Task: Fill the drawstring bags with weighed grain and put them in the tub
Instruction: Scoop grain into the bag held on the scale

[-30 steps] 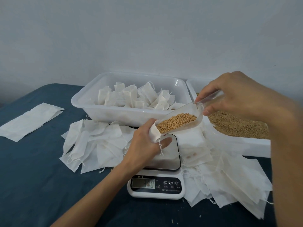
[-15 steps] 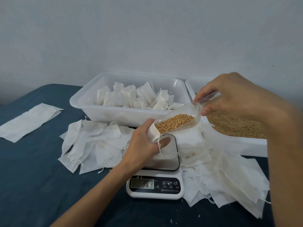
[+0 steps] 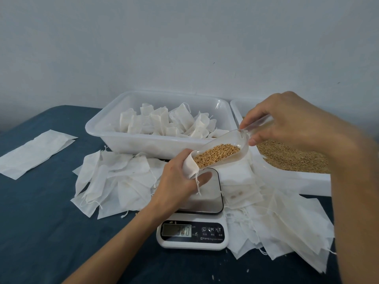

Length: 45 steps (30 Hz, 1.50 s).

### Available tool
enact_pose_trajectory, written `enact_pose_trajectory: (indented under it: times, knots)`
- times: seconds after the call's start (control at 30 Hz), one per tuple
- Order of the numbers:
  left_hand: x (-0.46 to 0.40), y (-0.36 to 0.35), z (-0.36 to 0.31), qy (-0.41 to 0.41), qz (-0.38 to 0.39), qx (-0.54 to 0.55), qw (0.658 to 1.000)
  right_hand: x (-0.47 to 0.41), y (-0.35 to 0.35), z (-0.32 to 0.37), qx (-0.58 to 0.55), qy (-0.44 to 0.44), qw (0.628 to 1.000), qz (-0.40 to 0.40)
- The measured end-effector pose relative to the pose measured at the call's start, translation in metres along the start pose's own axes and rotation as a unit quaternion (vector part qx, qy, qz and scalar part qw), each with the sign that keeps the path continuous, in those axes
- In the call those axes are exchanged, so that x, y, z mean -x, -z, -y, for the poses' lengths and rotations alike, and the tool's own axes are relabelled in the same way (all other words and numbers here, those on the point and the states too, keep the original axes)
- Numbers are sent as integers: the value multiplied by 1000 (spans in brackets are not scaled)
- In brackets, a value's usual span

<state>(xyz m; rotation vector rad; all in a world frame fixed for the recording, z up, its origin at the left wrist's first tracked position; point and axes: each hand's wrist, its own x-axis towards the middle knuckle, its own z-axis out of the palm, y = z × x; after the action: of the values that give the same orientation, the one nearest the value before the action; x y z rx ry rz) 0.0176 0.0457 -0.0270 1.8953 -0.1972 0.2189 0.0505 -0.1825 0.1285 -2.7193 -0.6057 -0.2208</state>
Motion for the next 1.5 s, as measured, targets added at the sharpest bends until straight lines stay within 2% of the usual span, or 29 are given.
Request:
enact_pose_trajectory:
  times: [0.6, 0.7, 0.83, 1.5]
  knots:
    - [2, -1, -5, -1, -5, 9, 1000, 11, -19, -4, 8, -13, 1000, -6]
    - [1, 1, -4, -3, -5, 13, 1000, 10, -24, -8, 19, 6, 999, -33]
    - [0, 2, -3, -3, -9, 25, 1000, 17, -38, -10, 14, 38, 992, -119]
    - [-4, 7, 1, -27, -3, 44, 999, 32, -66, -10, 77, 75, 971, -215]
